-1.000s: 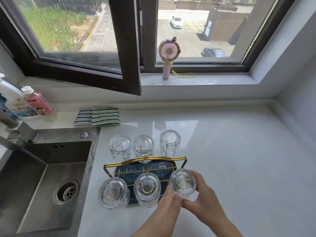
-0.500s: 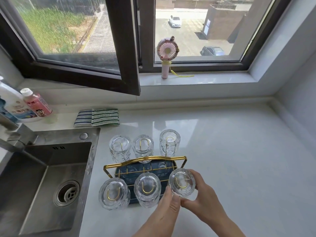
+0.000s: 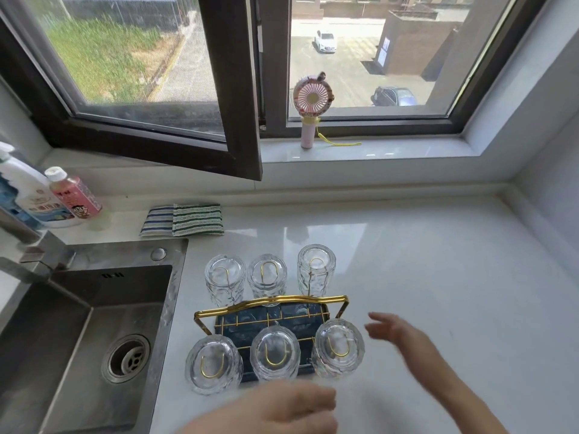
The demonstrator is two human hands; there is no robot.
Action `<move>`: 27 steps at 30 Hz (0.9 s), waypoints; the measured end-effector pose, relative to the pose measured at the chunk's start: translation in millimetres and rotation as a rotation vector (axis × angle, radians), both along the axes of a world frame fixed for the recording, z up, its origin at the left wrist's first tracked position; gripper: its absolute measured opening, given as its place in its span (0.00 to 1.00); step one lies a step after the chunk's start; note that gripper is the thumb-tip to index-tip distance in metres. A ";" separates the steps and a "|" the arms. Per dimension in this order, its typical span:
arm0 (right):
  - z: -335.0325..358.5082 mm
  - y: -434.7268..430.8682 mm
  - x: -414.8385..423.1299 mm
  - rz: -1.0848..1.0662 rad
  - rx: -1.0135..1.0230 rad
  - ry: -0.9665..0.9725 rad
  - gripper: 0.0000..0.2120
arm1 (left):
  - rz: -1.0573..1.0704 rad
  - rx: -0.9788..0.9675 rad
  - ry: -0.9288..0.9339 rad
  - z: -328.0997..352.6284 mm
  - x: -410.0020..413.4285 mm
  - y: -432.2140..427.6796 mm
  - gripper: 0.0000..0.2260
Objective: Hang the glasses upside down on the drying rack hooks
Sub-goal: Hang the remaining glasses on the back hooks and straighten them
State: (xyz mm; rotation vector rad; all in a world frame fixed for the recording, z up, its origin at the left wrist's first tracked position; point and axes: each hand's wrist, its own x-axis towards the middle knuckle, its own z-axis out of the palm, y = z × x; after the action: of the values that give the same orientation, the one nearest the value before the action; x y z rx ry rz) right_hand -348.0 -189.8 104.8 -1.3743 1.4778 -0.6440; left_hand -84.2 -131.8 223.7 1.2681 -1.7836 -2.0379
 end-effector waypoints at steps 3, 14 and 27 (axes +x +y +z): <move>12.6 -50.0 -11.7 -0.149 -0.065 -0.090 0.34 | 0.191 -0.241 -0.048 -3.9 23.2 -53.3 0.18; -32.2 -140.6 52.8 0.343 0.032 0.199 0.51 | -0.134 -0.625 -0.793 -99.2 -7.3 -210.8 0.39; -34.9 -131.5 55.6 0.318 -0.102 0.145 0.36 | -0.117 -0.633 -0.647 -103.0 -8.2 -208.7 0.26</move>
State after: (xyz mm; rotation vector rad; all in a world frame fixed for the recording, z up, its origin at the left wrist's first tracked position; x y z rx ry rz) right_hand -292.4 -321.3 69.9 -1.7220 1.3111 -0.4285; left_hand -92.4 -340.5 120.7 1.7102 -2.5233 -0.9601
